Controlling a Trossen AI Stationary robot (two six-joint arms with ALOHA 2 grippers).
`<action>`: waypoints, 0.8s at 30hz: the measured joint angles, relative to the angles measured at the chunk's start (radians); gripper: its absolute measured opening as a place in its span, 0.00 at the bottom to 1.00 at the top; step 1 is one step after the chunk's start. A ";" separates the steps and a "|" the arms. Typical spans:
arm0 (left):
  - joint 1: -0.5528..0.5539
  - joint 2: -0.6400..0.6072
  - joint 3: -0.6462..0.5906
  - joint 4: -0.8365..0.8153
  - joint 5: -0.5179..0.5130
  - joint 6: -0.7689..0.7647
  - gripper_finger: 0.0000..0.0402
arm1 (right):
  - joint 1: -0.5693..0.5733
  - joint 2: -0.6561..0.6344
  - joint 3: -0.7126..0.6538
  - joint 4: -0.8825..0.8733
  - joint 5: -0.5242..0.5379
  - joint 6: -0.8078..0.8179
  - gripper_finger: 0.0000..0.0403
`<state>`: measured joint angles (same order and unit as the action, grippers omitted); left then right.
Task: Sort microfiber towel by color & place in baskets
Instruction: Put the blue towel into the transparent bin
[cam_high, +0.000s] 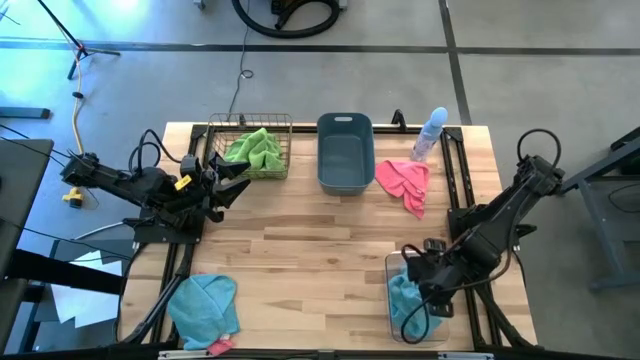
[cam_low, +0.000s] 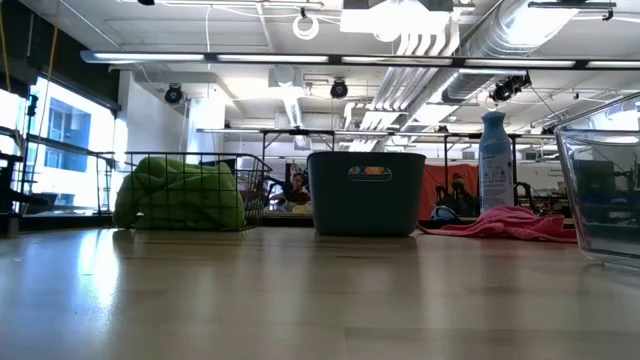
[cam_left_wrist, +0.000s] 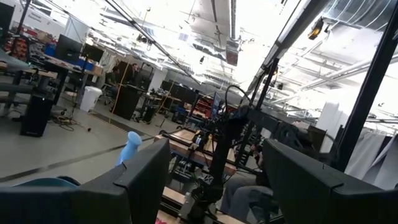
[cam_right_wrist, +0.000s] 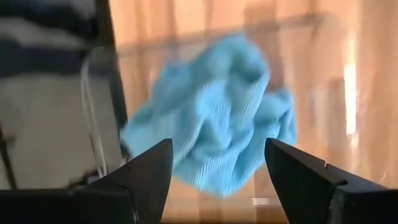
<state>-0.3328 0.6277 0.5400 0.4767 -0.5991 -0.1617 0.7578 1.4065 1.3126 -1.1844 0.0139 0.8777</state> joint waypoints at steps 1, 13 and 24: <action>0.000 0.000 0.000 0.000 0.000 0.000 0.61 | -0.005 0.000 0.010 0.005 0.040 0.014 0.62; 0.000 0.000 0.000 0.000 0.003 -0.001 0.61 | -0.147 -0.016 0.024 0.156 0.325 0.024 0.62; 0.000 0.000 0.000 0.046 0.002 0.007 0.61 | -0.214 -0.252 0.011 0.148 0.557 -0.049 0.62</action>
<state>-0.3330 0.6277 0.5396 0.5224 -0.5968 -0.1542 0.5435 1.1545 1.3238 -1.0361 0.5714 0.8289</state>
